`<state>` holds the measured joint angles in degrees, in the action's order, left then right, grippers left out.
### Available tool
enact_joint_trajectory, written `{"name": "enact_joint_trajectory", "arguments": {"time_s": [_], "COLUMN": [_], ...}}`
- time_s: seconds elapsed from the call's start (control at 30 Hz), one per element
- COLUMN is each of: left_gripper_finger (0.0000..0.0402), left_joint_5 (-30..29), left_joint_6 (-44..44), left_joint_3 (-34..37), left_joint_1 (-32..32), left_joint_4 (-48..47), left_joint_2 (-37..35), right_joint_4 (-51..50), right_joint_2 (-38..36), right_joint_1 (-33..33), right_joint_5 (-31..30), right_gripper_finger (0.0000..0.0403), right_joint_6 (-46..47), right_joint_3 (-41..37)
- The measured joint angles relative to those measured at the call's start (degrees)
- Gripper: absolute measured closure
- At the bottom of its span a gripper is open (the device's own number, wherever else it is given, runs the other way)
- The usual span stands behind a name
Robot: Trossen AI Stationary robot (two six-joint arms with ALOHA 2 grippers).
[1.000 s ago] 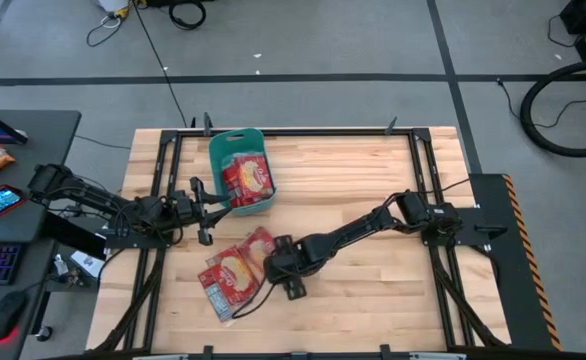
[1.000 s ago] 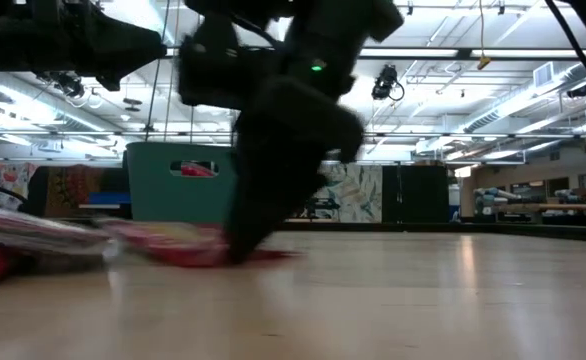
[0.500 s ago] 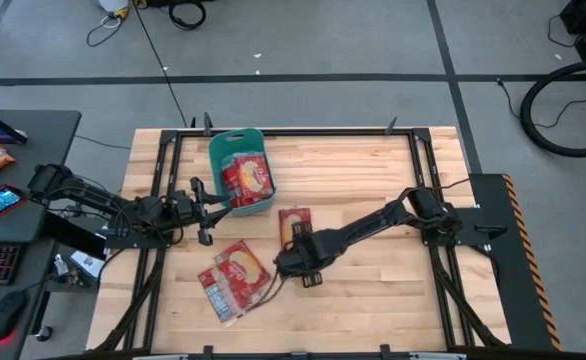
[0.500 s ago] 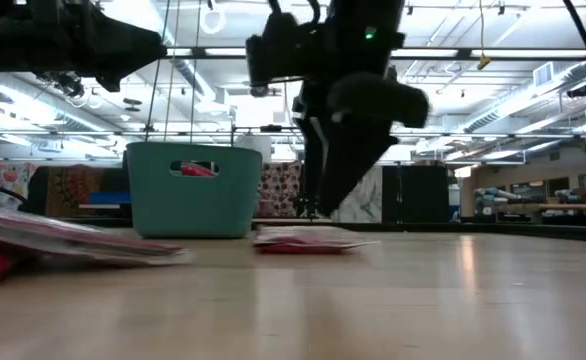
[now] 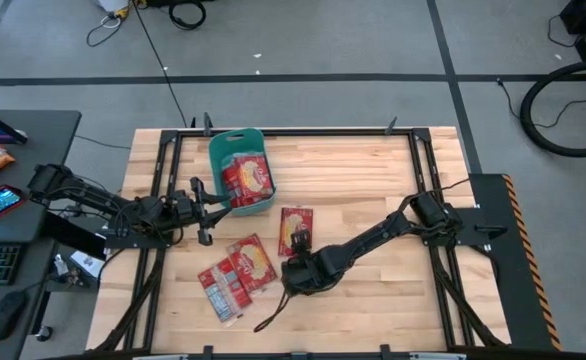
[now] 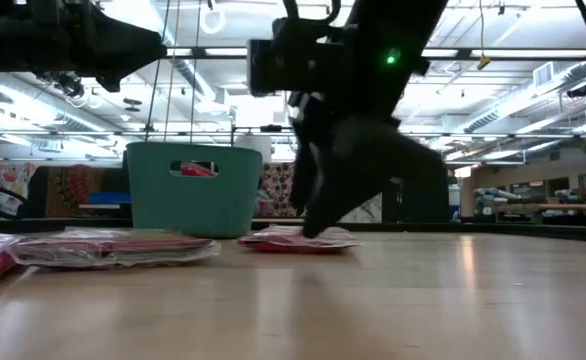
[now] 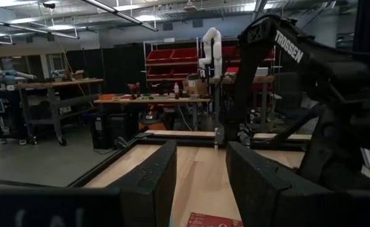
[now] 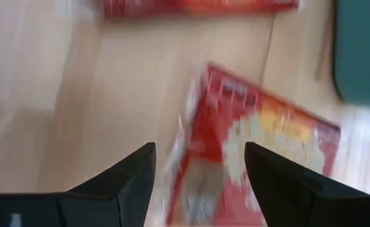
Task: Sort popcorn bags into baskets
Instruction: Put the red popcorn bag into the green bin
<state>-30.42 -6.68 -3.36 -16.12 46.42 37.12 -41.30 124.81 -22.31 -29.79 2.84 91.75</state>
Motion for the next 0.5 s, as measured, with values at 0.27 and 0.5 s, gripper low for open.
{"name": "enact_joint_trajectory", "arguments": {"time_s": [0.27,0.5], "left_gripper_finger": [0.0258,0.0258], "left_joint_5": [0.0,0.0], "left_joint_6": [0.0,0.0], "left_joint_3": [0.0,0.0], "left_joint_1": [0.0,0.0], "left_joint_4": [0.0,0.0], "left_joint_2": [0.0,0.0], "right_joint_4": [13.9,17.0], "right_joint_2": [-0.1,-0.3], "right_joint_1": [0.0,1.2], "right_joint_5": [-3.1,-5.4], "right_gripper_finger": [0.0156,0.0159], "right_joint_6": [-1.9,-2.3], "right_joint_3": [-5.4,-9.7]}}
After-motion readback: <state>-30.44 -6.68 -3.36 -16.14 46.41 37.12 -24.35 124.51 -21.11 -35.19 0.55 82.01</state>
